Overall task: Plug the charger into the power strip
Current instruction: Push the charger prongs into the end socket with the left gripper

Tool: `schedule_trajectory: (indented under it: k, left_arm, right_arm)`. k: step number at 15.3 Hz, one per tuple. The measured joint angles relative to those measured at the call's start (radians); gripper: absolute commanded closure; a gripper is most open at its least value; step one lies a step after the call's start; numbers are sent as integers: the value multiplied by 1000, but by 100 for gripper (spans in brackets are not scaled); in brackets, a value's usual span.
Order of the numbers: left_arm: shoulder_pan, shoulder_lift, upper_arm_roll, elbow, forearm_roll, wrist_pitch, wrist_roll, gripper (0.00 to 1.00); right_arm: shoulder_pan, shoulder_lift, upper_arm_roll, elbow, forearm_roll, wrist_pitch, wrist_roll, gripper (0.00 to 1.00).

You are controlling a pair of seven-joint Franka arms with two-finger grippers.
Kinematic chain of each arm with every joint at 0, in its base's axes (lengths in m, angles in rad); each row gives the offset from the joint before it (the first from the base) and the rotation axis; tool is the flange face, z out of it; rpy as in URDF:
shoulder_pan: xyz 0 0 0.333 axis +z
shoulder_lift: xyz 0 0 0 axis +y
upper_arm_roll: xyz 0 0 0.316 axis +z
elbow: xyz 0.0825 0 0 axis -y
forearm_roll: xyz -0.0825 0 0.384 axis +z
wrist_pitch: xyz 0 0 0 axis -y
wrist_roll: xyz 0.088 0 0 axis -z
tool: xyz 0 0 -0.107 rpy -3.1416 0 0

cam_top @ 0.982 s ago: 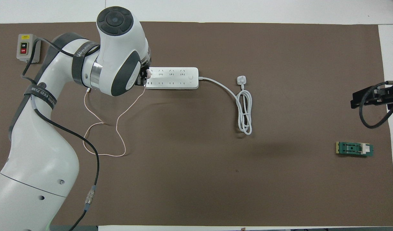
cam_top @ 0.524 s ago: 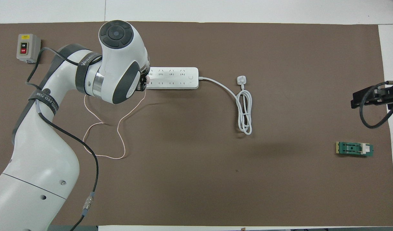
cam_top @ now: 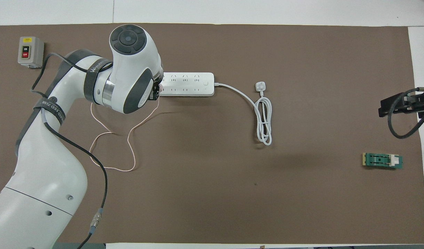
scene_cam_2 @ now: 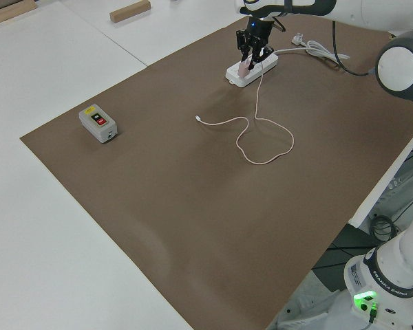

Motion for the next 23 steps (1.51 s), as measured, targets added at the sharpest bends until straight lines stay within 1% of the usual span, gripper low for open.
schedule_trajectory:
  k: [6,16,23]
  left_arm:
    - [-26,0,0,-2,1,0,-14,100]
    - [-23,1,10,-1,12,0,-15,100]
    - [-23,33,13,25,21,-1,-15,100]
  right_arm:
    - [0,0,0,0,0,0,0,0]
    - [0,0,0,0,0,0,0,0]
    - [0,0,0,0,0,0,0,0]
